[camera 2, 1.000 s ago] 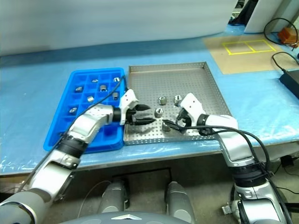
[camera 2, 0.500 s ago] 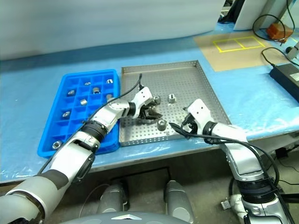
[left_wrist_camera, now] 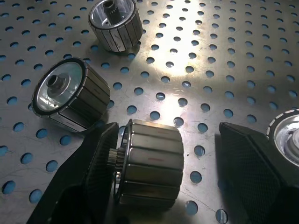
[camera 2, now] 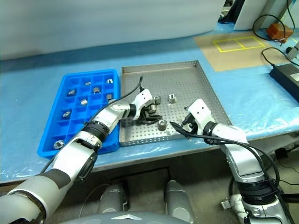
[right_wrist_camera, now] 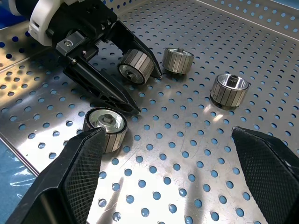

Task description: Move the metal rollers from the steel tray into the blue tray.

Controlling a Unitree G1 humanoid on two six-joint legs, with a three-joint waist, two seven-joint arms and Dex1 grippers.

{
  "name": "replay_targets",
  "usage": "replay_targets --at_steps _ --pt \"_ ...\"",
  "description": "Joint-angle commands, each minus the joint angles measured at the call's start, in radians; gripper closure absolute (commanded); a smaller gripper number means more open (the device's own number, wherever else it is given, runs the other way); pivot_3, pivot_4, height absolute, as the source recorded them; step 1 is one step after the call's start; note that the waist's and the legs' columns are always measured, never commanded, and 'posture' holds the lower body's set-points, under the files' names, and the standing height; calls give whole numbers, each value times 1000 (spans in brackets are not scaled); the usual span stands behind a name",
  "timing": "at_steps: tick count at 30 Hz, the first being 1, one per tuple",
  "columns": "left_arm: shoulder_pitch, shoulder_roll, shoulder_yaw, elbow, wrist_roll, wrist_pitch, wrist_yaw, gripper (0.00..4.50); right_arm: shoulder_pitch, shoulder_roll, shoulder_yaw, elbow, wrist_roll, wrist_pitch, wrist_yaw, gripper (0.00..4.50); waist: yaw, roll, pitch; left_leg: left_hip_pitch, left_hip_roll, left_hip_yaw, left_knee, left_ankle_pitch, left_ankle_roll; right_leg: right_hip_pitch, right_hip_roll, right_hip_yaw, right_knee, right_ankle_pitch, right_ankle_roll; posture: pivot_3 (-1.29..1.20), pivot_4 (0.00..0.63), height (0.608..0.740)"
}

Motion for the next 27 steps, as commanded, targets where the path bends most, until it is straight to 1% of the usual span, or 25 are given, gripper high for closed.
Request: replay_targets --at_steps 1,3,4,6,8,13,16,18,23,25,27 --pt "-12 4 29 4 10 -7 41 1754 -27 3 5 -2 2 -24 -3 0 0 0 0 0 0 0 0 0 0 0 0 0 0 0 0 -460 150 740" --pt "-12 6 38 4 5 -3 34 1754 -34 4 10 7 0 -29 -1 0 0 0 0 0 0 0 0 0 0 0 0 0 0 0 0 -448 150 740" --pt "-7 7 42 -3 1 -2 25 2002 -37 4 13 10 -1 -31 0 0 0 0 0 0 0 0 0 0 0 0 0 0 0 0 0 -448 150 740" --pt "2 13 39 -16 8 -1 23 2313 -42 4 17 14 0 -34 1 0 1 0 0 0 0 0 0 0 0 0 0 0 0 0 0 -442 150 740" --pt "9 19 30 -21 22 -4 31 2951 -45 2 20 17 1 -37 4 0 1 0 0 0 0 0 -1 0 0 0 0 0 -1 0 0 -437 150 740" --pt "53 34 38 -124 -12 2 -55 2951 -54 -3 23 20 5 -41 14 0 1 0 0 0 0 2 -2 -1 1 0 -1 0 -2 0 0 -430 150 740" --pt "102 57 55 -256 -65 33 -137 2951 -64 -6 23 16 10 -37 23 0 0 0 0 0 0 3 -3 -1 1 -1 -1 0 -3 0 0 -422 150 740" --pt "132 81 68 -348 -105 86 -180 2951 -75 -11 22 12 15 -36 35 0 0 0 0 0 0 3 -3 -1 1 -2 -1 1 -3 0 0 -417 150 740" --pt "205 176 128 -569 -204 192 -234 2951 -132 -15 26 25 32 -38 77 0 -1 1 1 -1 1 4 -4 -1 1 -3 -1 1 -3 0 0 -385 150 740" --pt "237 229 161 -658 -245 233 -245 2951 -173 0 39 48 39 -43 92 0 -1 1 1 0 1 5 -4 -1 1 -3 -1 1 -2 0 0 -365 150 740" --pt "265 279 193 -707 -256 241 -229 2951 -219 20 69 81 36 -59 110 0 0 1 1 0 2 6 -4 -1 1 -4 0 1 -2 0 0 -330 150 740"
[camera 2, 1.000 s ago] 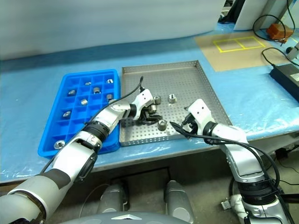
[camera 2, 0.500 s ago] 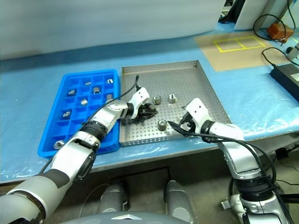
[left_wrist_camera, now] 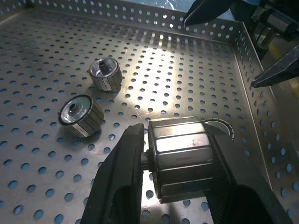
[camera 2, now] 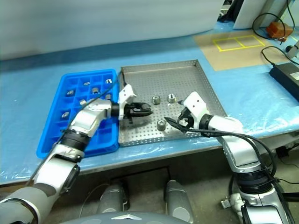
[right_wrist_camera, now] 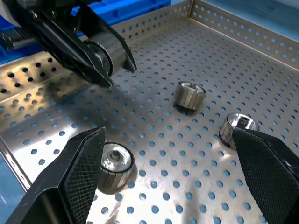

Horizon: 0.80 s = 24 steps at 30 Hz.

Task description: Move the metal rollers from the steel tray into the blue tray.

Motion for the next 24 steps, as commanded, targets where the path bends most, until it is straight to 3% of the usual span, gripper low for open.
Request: replay_targets --at_steps 1,8,13,20,24 --pt "30 68 74 -112 -41 15 20 2951 -82 30 46 33 9 -46 32 0 2 0 0 0 0 0 0 0 0 0 0 0 0 0 0 -317 150 740" --pt "91 197 198 -123 -25 36 168 2951 -272 164 175 256 -42 -177 83 0 7 0 0 -3 0 0 -1 1 -1 -4 0 -1 2 0 0 -151 150 740" --pt "236 253 302 -241 -82 112 234 2951 -390 270 227 425 -52 -277 155 0 29 0 1 -5 0 0 -2 1 -2 -5 0 -2 1 0 -1 -29 150 740" --pt "457 334 386 -423 -143 204 254 2951 -447 345 265 535 -59 -347 245 0 77 -1 1 -6 2 -1 -7 2 -4 -7 0 -6 2 -2 -3 63 150 740" --pt "501 351 419 -436 -151 218 295 2951 -461 368 267 577 -70 -371 262 0 102 -2 1 -5 2 -1 -8 3 -6 -7 0 -7 2 -2 -3 93 150 740"
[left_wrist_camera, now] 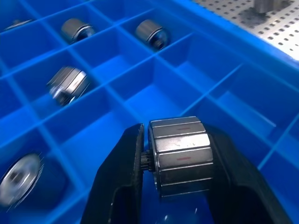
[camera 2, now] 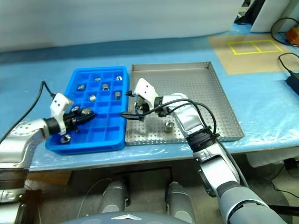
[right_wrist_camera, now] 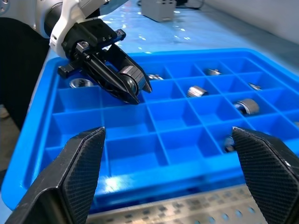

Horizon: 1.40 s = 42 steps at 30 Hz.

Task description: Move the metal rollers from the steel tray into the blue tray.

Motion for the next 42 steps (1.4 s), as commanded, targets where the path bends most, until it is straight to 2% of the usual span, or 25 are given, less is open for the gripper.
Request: replay_targets --at_steps 1,13,19,25,31,35,42 --pt "9 16 48 -52 -22 3 34 2951 -33 16 -2 12 -7 -38 17 0 10 0 0 0 0 0 0 0 0 0 0 0 0 0 0 97 150 740" --pt "16 -5 -37 -25 -6 23 66 2951 -26 4 -12 15 -38 -54 27 0 16 0 0 0 0 -1 -1 3 -5 -1 0 0 1 0 0 67 150 740" --pt "-1 -4 -65 33 12 4 67 1206 -5 -11 -16 -13 -38 -34 6 0 16 0 0 2 -1 -1 -3 3 -5 -1 0 1 2 0 0 28 150 740" --pt "-85 -15 -94 11 -19 9 46 1206 22 -61 -36 -59 -33 -9 2 0 18 0 0 4 0 -1 -5 5 -7 0 0 0 4 1 -1 -18 150 740" --pt "-193 -69 -162 -44 -88 40 -23 1206 132 -242 -88 -167 -29 51 32 0 43 -1 0 1 0 0 -4 8 -5 4 -2 -4 2 1 -1 -85 150 740" --pt "-221 -109 -261 -17 -63 23 -61 1206 221 -319 -95 -211 -40 73 22 0 17 0 -1 3 -1 1 -2 10 -6 5 -3 -1 1 2 0 -112 150 740" --pt "-274 -176 -373 41 -60 21 -131 1206 309 -354 -120 -283 -36 131 -26 0 -40 0 -1 3 1 1 -5 10 -6 1 2 0 1 2 0 -202 150 740"
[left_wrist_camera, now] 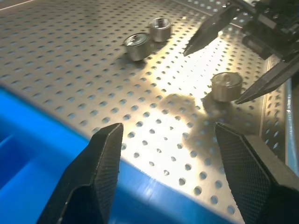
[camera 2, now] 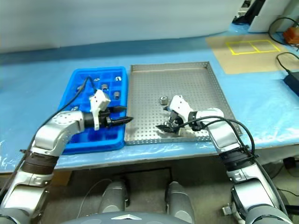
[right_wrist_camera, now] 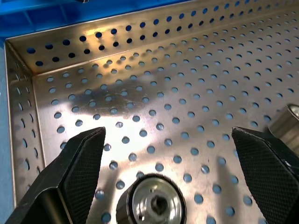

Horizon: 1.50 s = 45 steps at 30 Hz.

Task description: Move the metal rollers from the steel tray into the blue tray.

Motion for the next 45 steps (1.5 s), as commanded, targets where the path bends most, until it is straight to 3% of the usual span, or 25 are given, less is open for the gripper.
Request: replay_targets --at_steps 1,15,24,38,45 --pt "-23 -9 -46 20 -2 1 -49 1206 33 -20 -24 -51 -5 2 -21 0 -7 0 0 0 0 0 0 0 0 0 0 0 0 0 0 -209 150 740" --pt "-61 -60 -94 72 27 1 -80 1206 99 3 12 7 -23 -4 -57 0 -3 1 0 3 -2 1 3 -4 6 5 -3 1 -1 0 0 -231 150 740" --pt "-61 -41 -80 53 27 17 -71 1175 104 -14 16 57 -49 -39 -51 2808 -4 1 -1 6 -2 1 5 -4 7 9 -3 1 -1 0 0 -224 150 740" --pt "-52 -28 -47 45 36 -9 -48 1175 54 25 -18 45 -16 -15 -80 2826 -8 0 -1 8 -2 1 4 -4 6 9 -3 1 0 0 0 -223 150 740" --pt "-45 111 124 8 4 -113 -69 1175 -103 94 -4 -27 24 5 -42 2826 -27 0 0 2 -1 1 1 -3 5 1 -1 1 0 0 0 -151 150 740"
